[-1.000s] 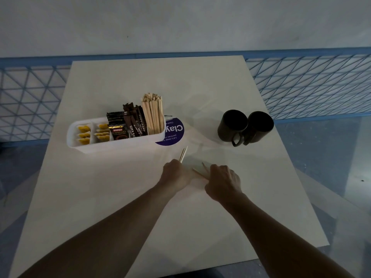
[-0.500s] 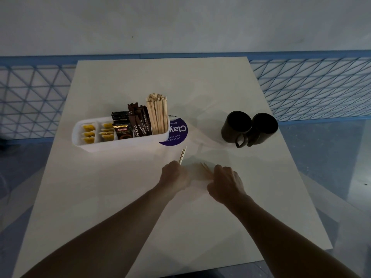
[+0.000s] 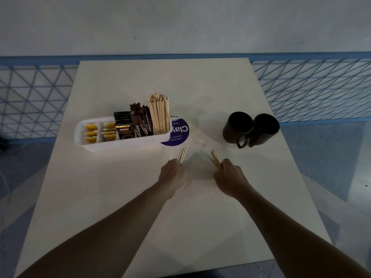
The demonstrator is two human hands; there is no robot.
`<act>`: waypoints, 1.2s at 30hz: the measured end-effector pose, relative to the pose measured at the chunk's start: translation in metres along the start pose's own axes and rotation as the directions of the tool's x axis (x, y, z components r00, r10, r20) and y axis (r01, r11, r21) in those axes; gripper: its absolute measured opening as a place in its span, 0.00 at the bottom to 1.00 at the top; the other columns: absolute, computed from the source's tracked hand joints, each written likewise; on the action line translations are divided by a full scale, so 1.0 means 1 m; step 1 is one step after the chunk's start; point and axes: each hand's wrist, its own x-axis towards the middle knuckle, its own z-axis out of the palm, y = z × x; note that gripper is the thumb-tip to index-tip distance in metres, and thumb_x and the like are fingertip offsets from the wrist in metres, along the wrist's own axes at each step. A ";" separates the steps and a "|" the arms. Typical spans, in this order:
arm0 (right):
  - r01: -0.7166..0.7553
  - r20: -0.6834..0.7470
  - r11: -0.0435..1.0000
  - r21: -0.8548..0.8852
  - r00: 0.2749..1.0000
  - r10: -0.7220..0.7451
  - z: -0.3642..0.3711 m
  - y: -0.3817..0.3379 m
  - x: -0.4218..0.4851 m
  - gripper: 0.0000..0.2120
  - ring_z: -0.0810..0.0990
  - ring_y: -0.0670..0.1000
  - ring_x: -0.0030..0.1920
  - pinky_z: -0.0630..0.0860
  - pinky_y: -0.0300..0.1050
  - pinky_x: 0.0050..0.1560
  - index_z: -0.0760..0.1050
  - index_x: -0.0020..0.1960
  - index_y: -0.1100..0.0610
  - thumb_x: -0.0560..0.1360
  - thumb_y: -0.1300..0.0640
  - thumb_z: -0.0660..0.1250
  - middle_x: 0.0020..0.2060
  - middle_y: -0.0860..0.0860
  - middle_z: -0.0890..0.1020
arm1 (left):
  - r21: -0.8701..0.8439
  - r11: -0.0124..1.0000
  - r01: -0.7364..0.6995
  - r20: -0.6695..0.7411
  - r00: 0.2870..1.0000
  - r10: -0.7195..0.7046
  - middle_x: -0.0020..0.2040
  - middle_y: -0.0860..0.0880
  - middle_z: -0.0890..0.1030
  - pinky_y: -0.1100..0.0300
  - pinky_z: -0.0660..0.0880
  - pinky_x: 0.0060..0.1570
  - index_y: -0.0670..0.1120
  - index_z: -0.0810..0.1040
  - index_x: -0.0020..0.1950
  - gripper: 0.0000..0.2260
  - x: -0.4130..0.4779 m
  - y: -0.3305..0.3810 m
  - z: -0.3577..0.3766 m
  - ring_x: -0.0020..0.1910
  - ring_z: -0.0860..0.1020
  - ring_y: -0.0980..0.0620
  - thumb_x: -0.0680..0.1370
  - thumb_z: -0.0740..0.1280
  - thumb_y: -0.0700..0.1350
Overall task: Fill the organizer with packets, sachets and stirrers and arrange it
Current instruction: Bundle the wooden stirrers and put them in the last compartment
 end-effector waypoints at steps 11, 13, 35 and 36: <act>-0.173 0.151 0.815 0.553 0.983 0.107 -0.009 -0.044 0.015 0.14 0.69 0.49 0.30 0.65 0.41 0.29 0.76 0.56 0.60 0.81 0.65 0.52 0.40 0.55 0.78 | -0.448 0.893 -0.052 0.081 0.992 0.098 0.42 0.45 0.79 0.54 0.76 0.49 0.39 0.78 0.53 0.09 0.008 0.013 -0.025 0.42 0.81 0.49 0.82 0.58 0.38; -0.172 0.169 0.792 0.586 0.982 0.088 -0.011 -0.059 0.019 0.13 0.67 0.48 0.29 0.63 0.41 0.29 0.77 0.55 0.59 0.82 0.63 0.53 0.37 0.53 0.75 | -0.465 0.880 -0.095 0.054 0.989 0.135 0.43 0.44 0.81 0.56 0.75 0.48 0.39 0.79 0.54 0.09 0.010 0.018 -0.036 0.44 0.83 0.49 0.82 0.59 0.38; 0.287 -0.200 0.520 0.804 0.955 -0.218 -0.002 -0.190 0.077 0.13 0.86 0.53 0.49 0.81 0.49 0.55 0.82 0.49 0.59 0.80 0.68 0.60 0.44 0.56 0.87 | -0.433 0.794 -0.427 -0.407 0.878 0.250 0.41 0.50 0.85 0.44 0.81 0.48 0.46 0.85 0.51 0.07 0.064 0.042 -0.116 0.44 0.83 0.50 0.78 0.69 0.47; 0.296 -0.209 0.529 0.795 0.953 -0.218 0.001 -0.189 0.078 0.14 0.85 0.53 0.48 0.81 0.49 0.54 0.83 0.48 0.59 0.79 0.69 0.60 0.44 0.55 0.87 | -0.411 0.805 -0.427 -0.419 0.873 0.250 0.41 0.49 0.85 0.44 0.81 0.47 0.45 0.85 0.50 0.07 0.065 0.040 -0.113 0.43 0.83 0.50 0.78 0.69 0.47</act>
